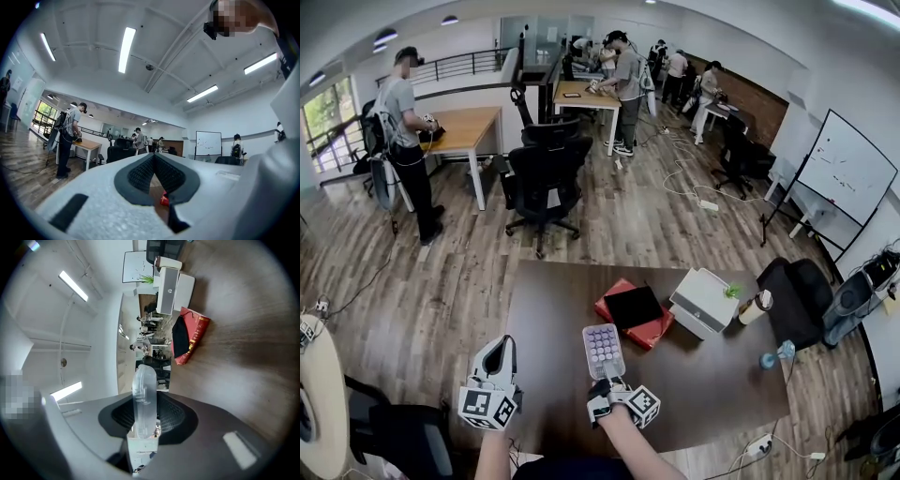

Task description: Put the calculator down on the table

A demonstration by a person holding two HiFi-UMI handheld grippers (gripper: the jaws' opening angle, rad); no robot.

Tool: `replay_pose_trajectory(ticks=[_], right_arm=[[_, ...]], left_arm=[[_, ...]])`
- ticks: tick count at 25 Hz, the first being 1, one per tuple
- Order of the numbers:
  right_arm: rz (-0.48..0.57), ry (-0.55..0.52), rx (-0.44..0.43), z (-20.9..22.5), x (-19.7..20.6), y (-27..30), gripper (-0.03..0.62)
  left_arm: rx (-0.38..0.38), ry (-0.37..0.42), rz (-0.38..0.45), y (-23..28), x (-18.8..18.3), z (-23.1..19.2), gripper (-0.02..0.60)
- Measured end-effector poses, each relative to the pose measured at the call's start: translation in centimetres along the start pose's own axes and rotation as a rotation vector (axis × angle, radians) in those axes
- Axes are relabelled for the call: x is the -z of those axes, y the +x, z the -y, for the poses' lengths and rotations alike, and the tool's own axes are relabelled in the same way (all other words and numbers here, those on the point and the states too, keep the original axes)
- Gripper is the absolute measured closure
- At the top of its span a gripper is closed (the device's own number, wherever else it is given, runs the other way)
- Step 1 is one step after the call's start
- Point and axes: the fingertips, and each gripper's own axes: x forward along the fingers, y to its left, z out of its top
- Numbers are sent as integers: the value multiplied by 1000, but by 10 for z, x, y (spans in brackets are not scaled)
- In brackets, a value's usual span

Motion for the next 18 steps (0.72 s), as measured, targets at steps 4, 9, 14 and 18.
replay_pose_trajectory(ticks=[4, 9, 14, 18], right_arm=[[34, 10, 24, 26, -1, 2, 479], [82, 62, 55, 58, 6, 1, 479], [99, 61, 100, 89, 18, 8, 479], [105, 42, 133, 123, 24, 10, 479]], left_arm=[[-2, 6, -7, 3, 2, 4, 584], [2, -1, -11, 4, 4, 5, 584], [8, 9, -28, 6, 9, 7, 584], [23, 10, -37, 7, 12, 12, 584]])
